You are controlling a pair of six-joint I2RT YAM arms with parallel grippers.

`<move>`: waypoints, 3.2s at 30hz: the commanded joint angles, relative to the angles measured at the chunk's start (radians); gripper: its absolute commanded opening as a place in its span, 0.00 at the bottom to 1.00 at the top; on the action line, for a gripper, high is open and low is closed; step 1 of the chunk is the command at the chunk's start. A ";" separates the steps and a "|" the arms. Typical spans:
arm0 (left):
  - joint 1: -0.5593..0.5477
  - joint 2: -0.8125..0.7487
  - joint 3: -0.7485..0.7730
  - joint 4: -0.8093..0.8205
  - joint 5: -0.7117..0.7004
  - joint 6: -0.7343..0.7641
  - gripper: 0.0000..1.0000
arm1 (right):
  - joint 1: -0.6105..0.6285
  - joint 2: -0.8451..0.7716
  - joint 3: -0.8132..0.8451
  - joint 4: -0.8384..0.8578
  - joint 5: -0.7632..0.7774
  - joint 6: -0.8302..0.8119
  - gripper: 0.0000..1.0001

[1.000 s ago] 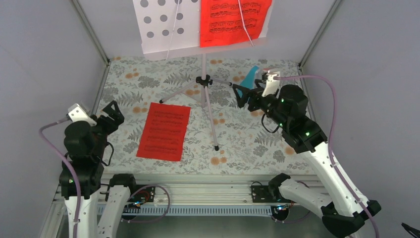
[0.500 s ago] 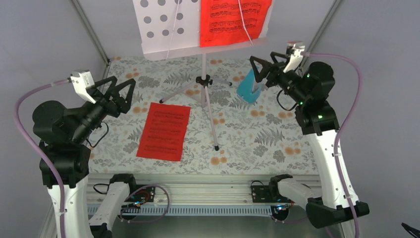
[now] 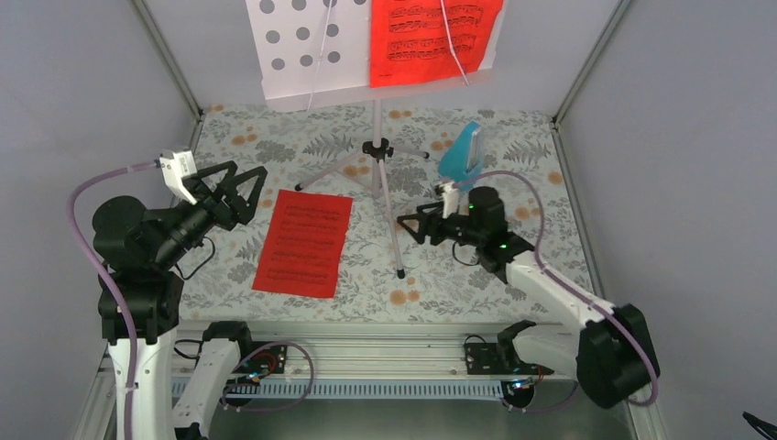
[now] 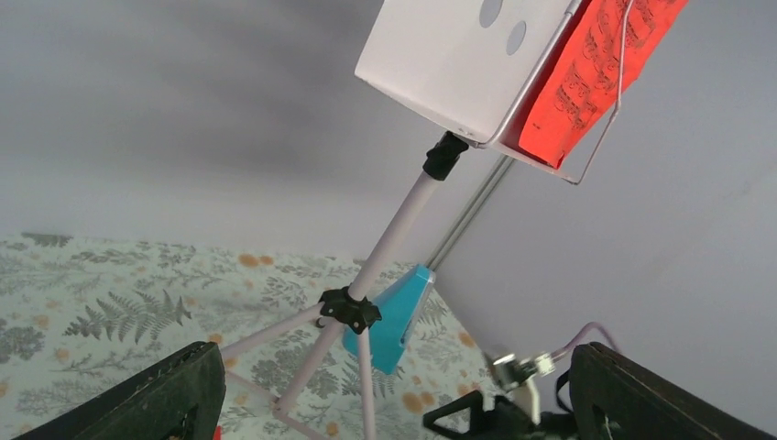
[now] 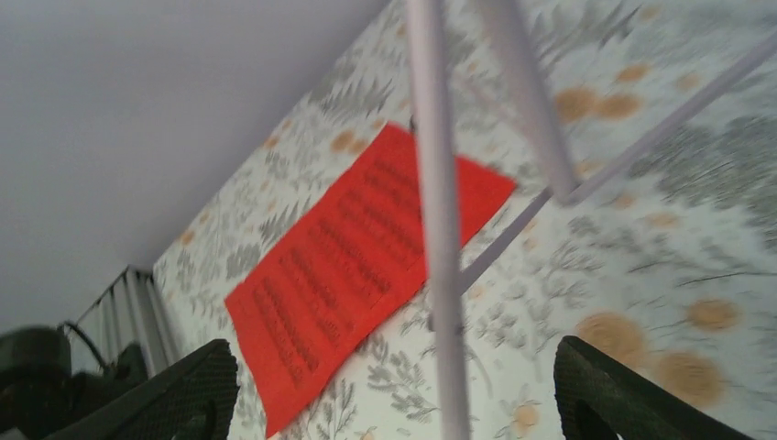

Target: Pack up the instrument practice props

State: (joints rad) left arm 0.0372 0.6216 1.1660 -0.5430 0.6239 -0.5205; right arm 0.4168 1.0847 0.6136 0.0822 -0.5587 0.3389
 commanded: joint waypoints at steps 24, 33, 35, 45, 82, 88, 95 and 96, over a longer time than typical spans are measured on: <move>0.004 -0.038 -0.029 -0.048 -0.053 0.010 0.93 | 0.163 0.493 0.310 0.304 0.068 -0.109 0.07; 0.004 -0.055 -0.041 -0.065 -0.068 0.019 0.93 | 0.280 0.427 0.264 0.204 0.568 0.109 0.04; 0.004 -0.057 -0.039 -0.070 -0.069 0.022 0.93 | 0.293 0.416 0.260 0.168 0.674 0.175 0.04; 0.004 -0.062 -0.035 -0.097 -0.081 0.040 0.93 | 0.366 0.405 0.289 0.029 0.987 0.429 0.04; 0.004 0.181 0.290 -0.243 0.119 0.176 0.93 | 0.420 -0.169 0.124 -0.185 0.560 0.148 0.89; 0.003 0.329 0.499 -0.232 0.237 0.145 0.89 | 0.384 -0.092 0.579 -0.572 0.412 0.027 0.88; -0.068 0.475 0.686 -0.273 0.220 0.133 0.84 | 0.346 0.080 1.044 -0.719 0.268 0.004 0.84; -0.085 0.487 0.698 -0.276 0.208 0.135 0.84 | 0.346 0.094 1.083 -0.725 0.251 0.005 0.83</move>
State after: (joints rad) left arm -0.0071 1.0698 1.8034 -0.7879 0.8272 -0.3801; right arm 0.7704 1.1275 1.5692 -0.5034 -0.1875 0.3820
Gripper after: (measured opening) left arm 0.841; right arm 0.841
